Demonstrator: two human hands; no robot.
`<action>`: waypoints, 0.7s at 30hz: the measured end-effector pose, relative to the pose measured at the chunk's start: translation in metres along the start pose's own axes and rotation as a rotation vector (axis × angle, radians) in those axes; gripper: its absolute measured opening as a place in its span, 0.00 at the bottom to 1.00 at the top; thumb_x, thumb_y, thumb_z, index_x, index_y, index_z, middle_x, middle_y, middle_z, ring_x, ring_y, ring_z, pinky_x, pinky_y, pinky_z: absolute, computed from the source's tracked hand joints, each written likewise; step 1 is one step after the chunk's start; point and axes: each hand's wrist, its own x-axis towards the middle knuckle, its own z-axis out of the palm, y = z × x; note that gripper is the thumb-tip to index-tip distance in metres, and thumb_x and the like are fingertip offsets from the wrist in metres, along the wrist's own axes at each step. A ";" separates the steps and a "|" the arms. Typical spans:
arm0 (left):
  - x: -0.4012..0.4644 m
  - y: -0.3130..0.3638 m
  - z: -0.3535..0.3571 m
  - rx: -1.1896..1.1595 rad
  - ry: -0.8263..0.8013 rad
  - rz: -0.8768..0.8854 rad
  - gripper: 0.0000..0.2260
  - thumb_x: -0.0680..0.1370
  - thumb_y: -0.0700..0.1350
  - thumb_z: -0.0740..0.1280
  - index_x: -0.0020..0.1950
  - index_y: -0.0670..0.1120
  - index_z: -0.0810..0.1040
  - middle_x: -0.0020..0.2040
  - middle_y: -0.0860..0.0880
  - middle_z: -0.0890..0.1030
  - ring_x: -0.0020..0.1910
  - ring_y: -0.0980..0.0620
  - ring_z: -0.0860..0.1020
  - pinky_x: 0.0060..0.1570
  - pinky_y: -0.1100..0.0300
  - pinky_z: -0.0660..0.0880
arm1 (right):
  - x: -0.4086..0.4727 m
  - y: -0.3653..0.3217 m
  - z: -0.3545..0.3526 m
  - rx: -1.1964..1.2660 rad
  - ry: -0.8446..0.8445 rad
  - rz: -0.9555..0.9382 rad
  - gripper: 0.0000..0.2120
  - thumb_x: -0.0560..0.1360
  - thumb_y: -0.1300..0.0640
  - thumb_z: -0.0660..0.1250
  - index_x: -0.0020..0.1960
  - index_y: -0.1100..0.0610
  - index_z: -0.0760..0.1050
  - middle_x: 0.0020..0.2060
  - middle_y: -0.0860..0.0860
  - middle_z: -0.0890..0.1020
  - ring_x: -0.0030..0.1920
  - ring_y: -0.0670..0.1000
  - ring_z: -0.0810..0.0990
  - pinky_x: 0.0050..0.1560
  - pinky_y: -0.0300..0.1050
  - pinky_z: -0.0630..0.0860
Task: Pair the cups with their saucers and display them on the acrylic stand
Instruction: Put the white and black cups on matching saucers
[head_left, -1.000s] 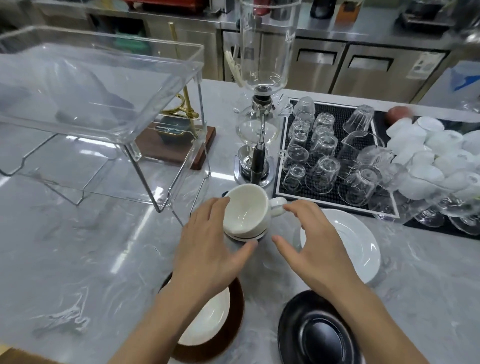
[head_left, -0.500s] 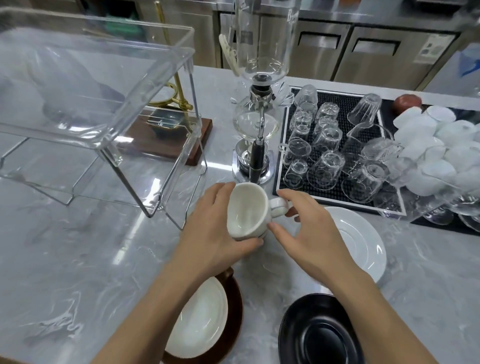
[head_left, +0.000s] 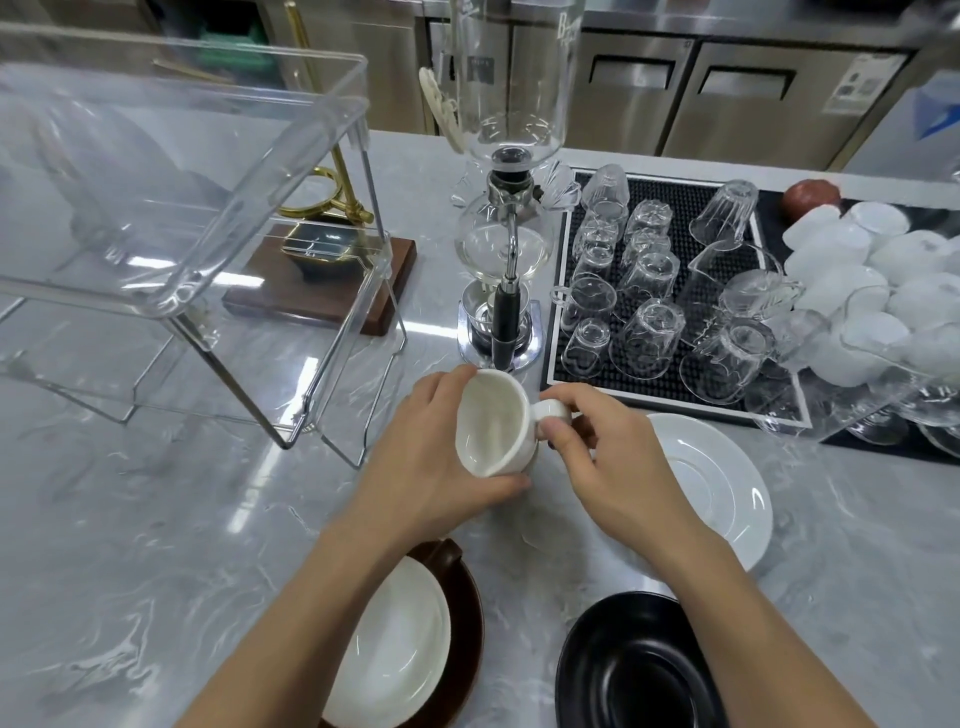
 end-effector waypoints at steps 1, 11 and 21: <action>0.000 0.000 0.000 -0.005 0.006 0.000 0.48 0.58 0.68 0.73 0.75 0.57 0.63 0.70 0.57 0.71 0.66 0.56 0.71 0.57 0.62 0.65 | 0.000 0.000 0.000 0.012 0.000 0.003 0.07 0.79 0.60 0.66 0.56 0.55 0.79 0.42 0.48 0.83 0.42 0.49 0.81 0.45 0.46 0.77; -0.001 0.004 -0.006 -0.040 0.095 0.052 0.44 0.58 0.63 0.79 0.71 0.55 0.69 0.66 0.57 0.76 0.63 0.54 0.74 0.57 0.61 0.68 | -0.002 0.003 -0.002 0.079 0.030 0.006 0.06 0.77 0.58 0.66 0.53 0.51 0.78 0.40 0.47 0.83 0.42 0.49 0.83 0.44 0.50 0.78; 0.000 0.033 -0.010 -0.034 0.061 0.114 0.43 0.57 0.62 0.77 0.70 0.53 0.71 0.65 0.56 0.75 0.63 0.54 0.73 0.58 0.61 0.69 | -0.012 0.004 -0.025 0.083 0.104 0.020 0.05 0.77 0.60 0.68 0.49 0.50 0.78 0.38 0.40 0.83 0.40 0.45 0.83 0.45 0.49 0.79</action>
